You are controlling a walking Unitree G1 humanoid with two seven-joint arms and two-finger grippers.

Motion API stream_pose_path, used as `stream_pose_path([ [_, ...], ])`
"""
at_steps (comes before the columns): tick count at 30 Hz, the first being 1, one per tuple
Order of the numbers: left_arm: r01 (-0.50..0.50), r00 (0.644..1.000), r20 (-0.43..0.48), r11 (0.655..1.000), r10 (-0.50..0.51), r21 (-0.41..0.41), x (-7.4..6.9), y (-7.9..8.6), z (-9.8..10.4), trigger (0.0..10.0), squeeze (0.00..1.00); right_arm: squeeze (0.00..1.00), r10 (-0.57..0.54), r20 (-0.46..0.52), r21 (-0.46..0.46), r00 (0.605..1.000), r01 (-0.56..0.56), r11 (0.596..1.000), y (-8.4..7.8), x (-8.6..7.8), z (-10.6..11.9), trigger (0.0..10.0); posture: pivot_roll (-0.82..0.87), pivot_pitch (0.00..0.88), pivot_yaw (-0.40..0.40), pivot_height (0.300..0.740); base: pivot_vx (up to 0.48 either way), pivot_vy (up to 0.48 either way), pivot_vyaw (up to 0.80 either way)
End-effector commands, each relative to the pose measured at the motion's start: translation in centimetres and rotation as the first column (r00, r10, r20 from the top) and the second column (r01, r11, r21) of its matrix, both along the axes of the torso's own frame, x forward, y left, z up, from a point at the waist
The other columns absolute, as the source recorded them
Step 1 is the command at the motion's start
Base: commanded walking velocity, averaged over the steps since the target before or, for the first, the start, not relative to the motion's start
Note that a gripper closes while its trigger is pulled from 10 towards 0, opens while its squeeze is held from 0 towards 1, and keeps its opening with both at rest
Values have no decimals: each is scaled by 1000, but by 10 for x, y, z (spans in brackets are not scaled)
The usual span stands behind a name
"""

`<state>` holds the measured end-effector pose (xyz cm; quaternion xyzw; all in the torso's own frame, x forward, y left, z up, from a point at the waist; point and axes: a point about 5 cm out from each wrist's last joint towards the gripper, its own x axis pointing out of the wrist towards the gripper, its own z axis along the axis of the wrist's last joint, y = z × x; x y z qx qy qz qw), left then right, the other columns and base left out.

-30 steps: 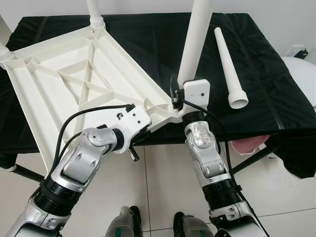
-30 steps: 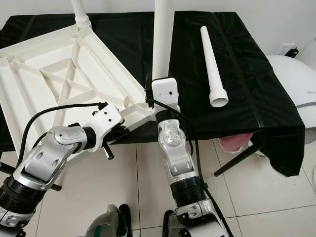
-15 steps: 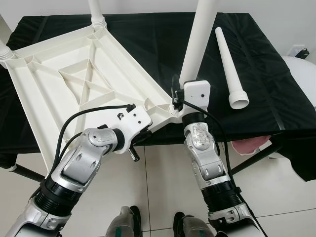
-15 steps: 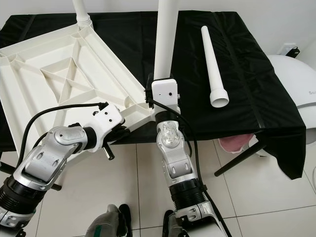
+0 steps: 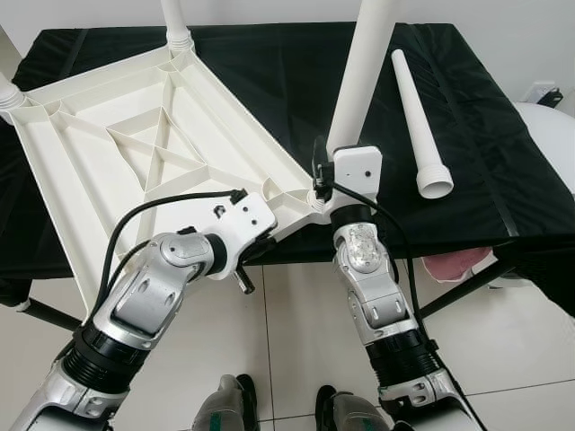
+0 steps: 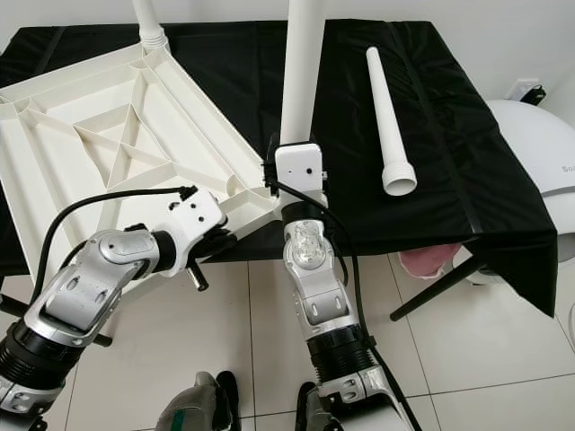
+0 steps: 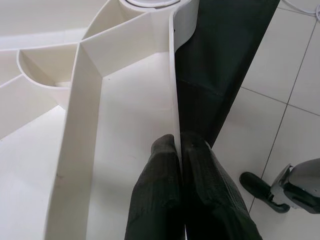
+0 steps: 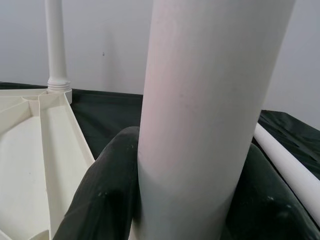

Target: Building children table

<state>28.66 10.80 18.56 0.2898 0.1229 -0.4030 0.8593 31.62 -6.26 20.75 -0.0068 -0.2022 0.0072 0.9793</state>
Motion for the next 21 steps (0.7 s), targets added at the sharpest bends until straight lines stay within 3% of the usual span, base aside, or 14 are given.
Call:
stream_pose_path([
  [1, -59, 994, 94, 998, 57, 18, 4, 9, 17, 10000, 0, 0, -183, -247, -29, 952, 182, 983, -29, 2, -52, 10000, -61, 203, -6, 740, 0, 0, 0],
  [21, -118, 989, 81, 991, 122, -60, 3, 2, 22, 10000, 0, 0, -245, -240, -14, 939, 249, 968, -29, 7, -48, 10000, -42, 219, -5, 740, 0, 0, 0],
])
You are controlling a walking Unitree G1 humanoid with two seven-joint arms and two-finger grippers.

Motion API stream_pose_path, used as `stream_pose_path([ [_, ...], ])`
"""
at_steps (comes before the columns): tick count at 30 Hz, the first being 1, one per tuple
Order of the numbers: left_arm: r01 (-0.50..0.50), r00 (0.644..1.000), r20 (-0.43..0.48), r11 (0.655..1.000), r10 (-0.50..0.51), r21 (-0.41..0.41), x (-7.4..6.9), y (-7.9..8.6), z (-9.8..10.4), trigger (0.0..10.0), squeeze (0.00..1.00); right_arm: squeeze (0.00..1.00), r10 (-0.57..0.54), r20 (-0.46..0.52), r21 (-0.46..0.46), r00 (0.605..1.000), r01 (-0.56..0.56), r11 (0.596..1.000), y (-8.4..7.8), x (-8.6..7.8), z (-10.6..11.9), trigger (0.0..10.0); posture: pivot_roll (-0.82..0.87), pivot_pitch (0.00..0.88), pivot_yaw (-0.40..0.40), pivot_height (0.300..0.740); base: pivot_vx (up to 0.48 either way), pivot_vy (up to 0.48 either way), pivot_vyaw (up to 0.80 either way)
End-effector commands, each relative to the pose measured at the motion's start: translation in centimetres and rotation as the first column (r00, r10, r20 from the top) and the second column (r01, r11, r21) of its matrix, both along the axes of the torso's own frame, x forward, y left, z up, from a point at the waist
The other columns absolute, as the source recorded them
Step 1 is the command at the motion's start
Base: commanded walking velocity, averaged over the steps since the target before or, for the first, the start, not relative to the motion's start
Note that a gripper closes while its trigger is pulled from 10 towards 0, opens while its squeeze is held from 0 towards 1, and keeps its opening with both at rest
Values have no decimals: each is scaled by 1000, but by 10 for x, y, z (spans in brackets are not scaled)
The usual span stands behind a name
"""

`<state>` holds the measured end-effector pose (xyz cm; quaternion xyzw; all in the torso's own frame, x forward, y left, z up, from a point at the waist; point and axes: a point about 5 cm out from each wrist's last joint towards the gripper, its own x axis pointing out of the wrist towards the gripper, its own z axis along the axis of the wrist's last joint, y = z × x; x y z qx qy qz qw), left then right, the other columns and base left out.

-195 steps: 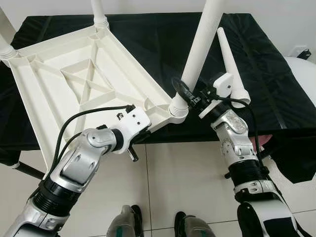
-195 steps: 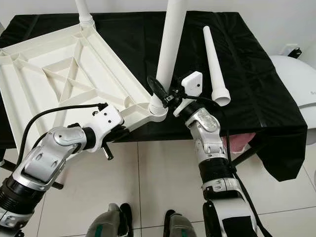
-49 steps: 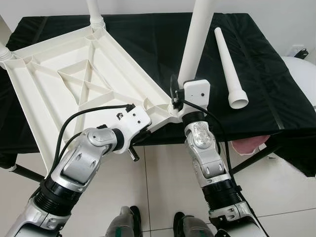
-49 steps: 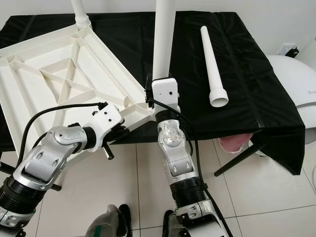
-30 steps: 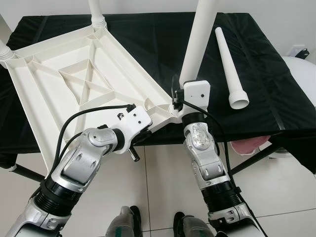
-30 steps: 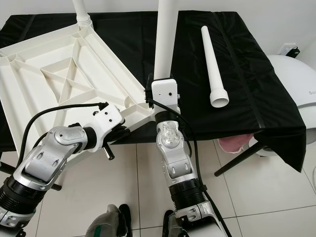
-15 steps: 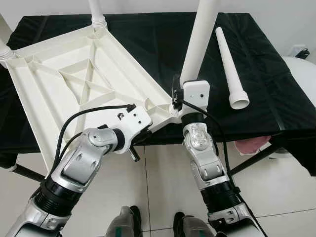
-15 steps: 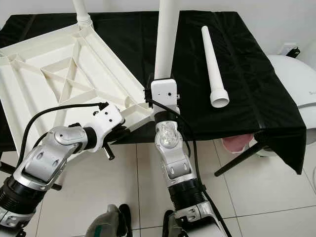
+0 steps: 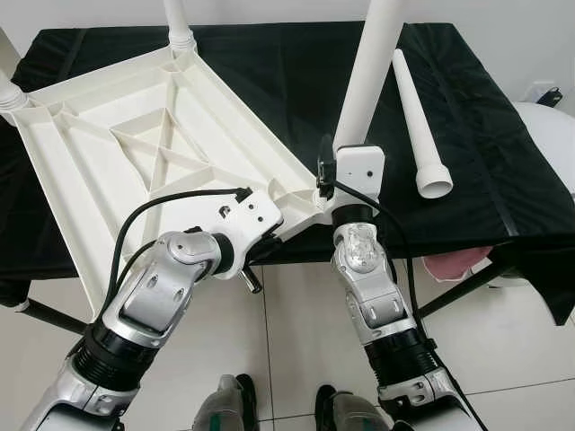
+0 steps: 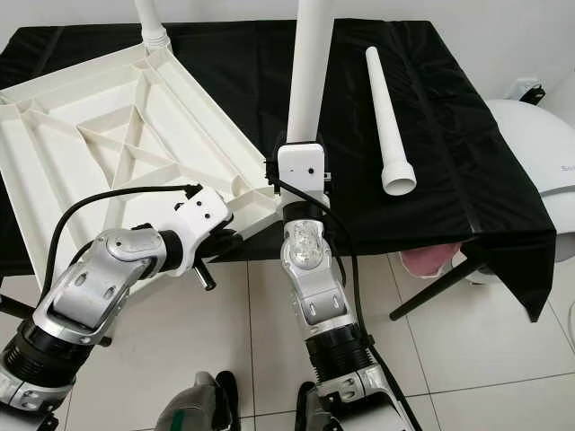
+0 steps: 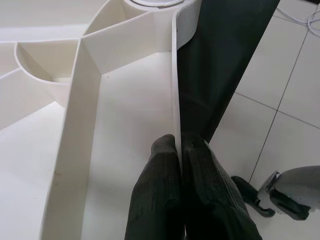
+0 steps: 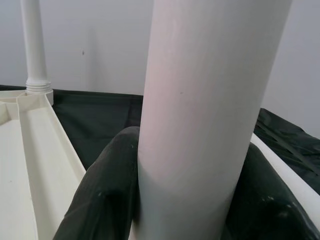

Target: Building children table

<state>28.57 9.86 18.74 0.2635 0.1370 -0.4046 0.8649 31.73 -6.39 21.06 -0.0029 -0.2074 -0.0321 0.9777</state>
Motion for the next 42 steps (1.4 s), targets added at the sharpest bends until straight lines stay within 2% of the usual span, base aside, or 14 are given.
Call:
stream_pose_path([
  [1, -106, 986, 125, 994, 108, -24, 3, 11, 20, 10000, 0, 0, -175, -253, -16, 952, 177, 984, -27, 6, -51, 10000, -42, 219, -5, 740, 0, 0, 0],
  [18, -143, 981, 127, 989, 148, -44, 6, 10, 26, 10000, 0, 0, -183, -238, -5, 954, 187, 982, -18, 9, -49, 10000, -26, 228, -5, 740, 0, 0, 0],
  [42, -245, 962, 94, 963, 256, -113, 11, 11, 29, 10000, 0, 0, -187, -226, 2, 956, 192, 981, -21, 5, -54, 10000, -33, 223, -7, 740, 0, 0, 0],
])
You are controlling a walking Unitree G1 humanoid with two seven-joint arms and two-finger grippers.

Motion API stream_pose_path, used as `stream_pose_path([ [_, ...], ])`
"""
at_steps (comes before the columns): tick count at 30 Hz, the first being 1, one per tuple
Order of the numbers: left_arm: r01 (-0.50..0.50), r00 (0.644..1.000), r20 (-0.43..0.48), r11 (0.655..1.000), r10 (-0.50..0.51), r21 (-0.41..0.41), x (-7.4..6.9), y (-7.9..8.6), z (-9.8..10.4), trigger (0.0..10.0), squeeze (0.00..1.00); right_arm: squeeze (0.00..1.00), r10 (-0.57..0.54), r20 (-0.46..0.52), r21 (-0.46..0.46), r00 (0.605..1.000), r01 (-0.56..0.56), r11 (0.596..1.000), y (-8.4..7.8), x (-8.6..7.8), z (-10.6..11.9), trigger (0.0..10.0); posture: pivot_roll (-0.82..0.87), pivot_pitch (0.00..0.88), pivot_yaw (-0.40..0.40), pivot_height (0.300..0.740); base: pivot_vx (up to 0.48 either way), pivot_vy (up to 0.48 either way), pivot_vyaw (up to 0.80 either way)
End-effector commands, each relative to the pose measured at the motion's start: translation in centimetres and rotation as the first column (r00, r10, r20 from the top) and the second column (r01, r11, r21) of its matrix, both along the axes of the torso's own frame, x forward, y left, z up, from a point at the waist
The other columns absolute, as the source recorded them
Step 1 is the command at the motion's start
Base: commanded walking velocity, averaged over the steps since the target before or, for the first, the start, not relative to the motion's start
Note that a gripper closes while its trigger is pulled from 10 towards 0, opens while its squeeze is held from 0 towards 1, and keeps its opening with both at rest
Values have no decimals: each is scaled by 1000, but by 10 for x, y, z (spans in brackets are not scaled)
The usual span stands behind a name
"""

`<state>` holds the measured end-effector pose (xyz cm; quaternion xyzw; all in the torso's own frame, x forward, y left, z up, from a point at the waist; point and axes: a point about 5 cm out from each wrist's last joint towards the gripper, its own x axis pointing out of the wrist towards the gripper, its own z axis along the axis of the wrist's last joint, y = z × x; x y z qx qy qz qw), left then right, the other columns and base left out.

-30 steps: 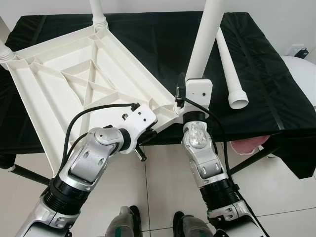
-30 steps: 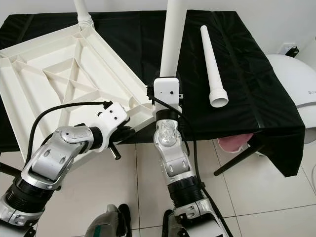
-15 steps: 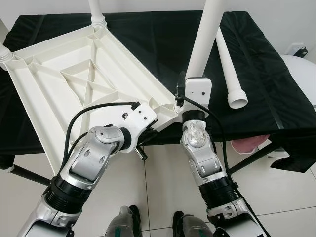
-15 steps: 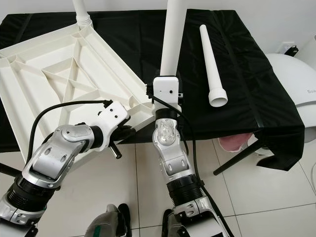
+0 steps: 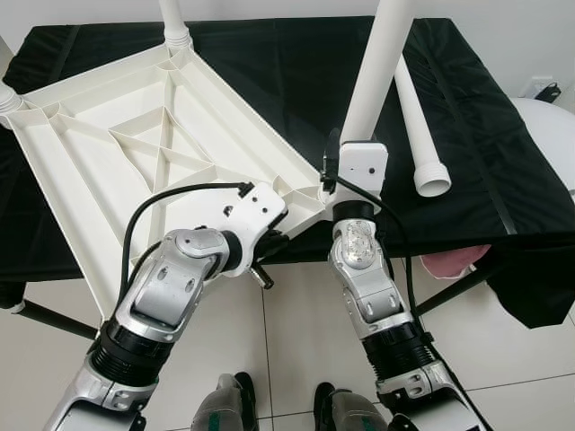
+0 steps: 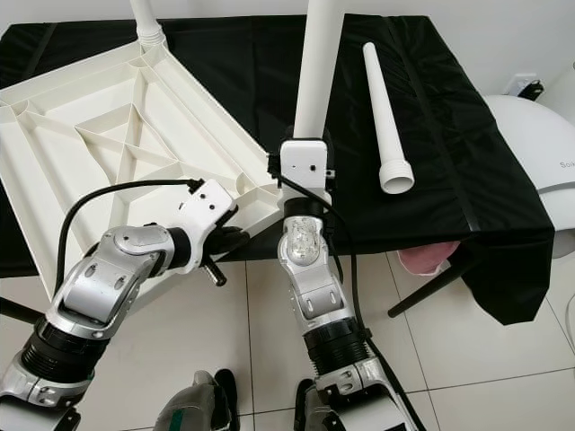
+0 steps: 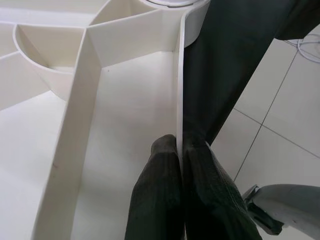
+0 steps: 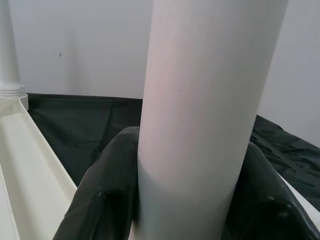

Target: Building children table

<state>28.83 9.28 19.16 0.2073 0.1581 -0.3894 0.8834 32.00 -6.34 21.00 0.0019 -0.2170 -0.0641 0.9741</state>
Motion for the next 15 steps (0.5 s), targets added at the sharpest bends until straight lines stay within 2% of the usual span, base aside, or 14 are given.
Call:
stream_pose_path([
  [1, -198, 966, 165, 980, 199, -23, 8, 18, 24, 10000, 0, 0, -130, -247, 0, 960, 134, 991, -23, 3, -53, 10000, -33, 223, -7, 740, 0, 0, 0],
  [15, -236, 957, 166, 971, 238, -35, 11, 19, 27, 10000, 0, 0, -191, -266, 15, 945, 202, 979, -31, 6, -59, 10000, -30, 216, -9, 740, 0, 0, 0],
])
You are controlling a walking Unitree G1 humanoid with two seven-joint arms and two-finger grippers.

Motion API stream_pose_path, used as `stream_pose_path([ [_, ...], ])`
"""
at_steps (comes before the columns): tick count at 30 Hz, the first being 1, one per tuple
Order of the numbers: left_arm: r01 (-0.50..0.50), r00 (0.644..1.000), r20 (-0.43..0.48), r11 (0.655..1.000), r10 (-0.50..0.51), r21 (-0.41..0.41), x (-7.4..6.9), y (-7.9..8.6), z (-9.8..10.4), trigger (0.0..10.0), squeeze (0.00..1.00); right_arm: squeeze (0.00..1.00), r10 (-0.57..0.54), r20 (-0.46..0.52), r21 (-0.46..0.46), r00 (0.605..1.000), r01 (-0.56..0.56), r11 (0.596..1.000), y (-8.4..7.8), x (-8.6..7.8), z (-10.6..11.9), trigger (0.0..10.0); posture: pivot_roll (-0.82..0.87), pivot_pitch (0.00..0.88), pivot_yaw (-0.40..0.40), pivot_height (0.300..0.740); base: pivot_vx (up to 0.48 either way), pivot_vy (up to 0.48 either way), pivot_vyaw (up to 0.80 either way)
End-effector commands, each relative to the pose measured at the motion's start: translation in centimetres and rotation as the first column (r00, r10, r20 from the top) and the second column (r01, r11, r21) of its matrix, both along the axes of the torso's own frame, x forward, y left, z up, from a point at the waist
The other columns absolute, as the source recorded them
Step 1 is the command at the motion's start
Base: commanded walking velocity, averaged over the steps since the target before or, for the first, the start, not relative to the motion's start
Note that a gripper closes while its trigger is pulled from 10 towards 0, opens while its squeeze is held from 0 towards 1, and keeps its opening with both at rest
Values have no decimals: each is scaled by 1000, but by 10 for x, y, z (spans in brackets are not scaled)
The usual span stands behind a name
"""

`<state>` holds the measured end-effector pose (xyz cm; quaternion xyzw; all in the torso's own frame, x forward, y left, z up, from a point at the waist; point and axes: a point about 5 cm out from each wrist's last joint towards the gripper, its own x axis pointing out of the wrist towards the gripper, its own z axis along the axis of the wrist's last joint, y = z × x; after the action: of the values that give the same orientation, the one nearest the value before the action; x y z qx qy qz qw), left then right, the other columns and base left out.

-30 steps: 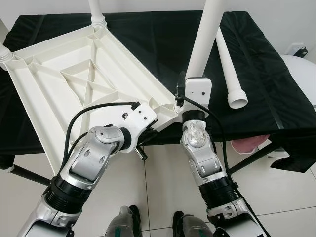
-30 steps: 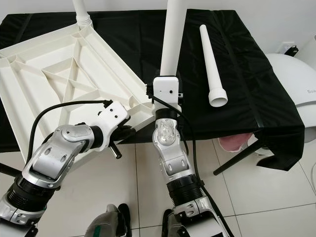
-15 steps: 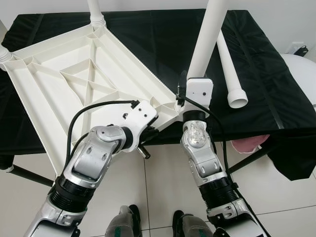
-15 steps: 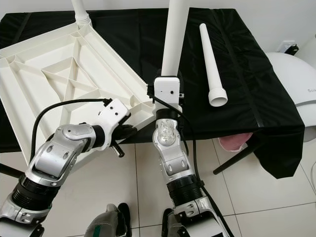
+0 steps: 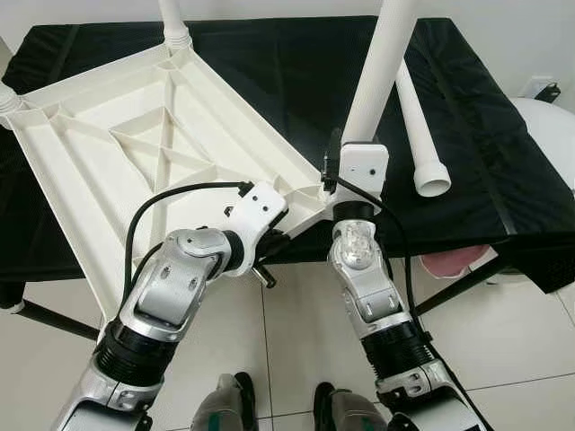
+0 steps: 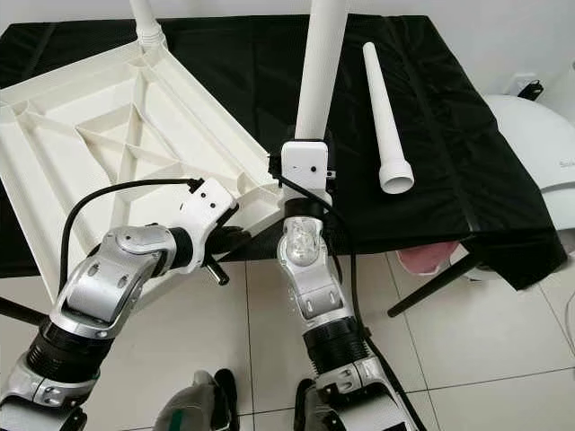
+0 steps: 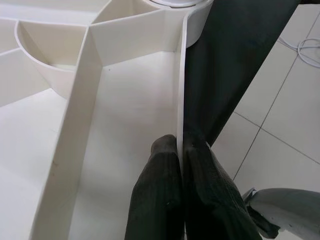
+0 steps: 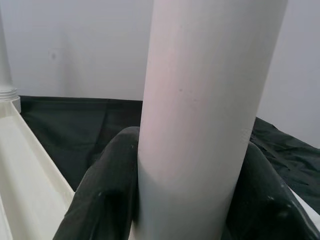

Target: Building children table

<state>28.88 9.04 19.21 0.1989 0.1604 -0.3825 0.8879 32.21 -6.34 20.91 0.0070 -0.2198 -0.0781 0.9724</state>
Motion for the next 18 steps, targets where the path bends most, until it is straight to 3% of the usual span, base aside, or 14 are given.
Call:
stream_pose_path([
  [1, -219, 960, 173, 976, 219, -20, 10, 22, 26, 10000, 0, 0, -170, -273, 8, 947, 179, 984, -32, 4, -58, 10000, -30, 216, -9, 740, 0, 0, 0],
  [6, -219, 959, 179, 976, 218, -19, 11, 21, 27, 10000, 0, 0, -224, -269, 14, 937, 237, 971, -35, 7, -56, 10000, -27, 219, -6, 740, 0, 0, 0],
  [18, -228, 956, 182, 973, 229, -26, 12, 20, 30, 10000, 0, 0, -233, -277, 6, 932, 245, 970, -31, 11, -57, 10000, -22, 230, -7, 740, 0, 0, 0],
])
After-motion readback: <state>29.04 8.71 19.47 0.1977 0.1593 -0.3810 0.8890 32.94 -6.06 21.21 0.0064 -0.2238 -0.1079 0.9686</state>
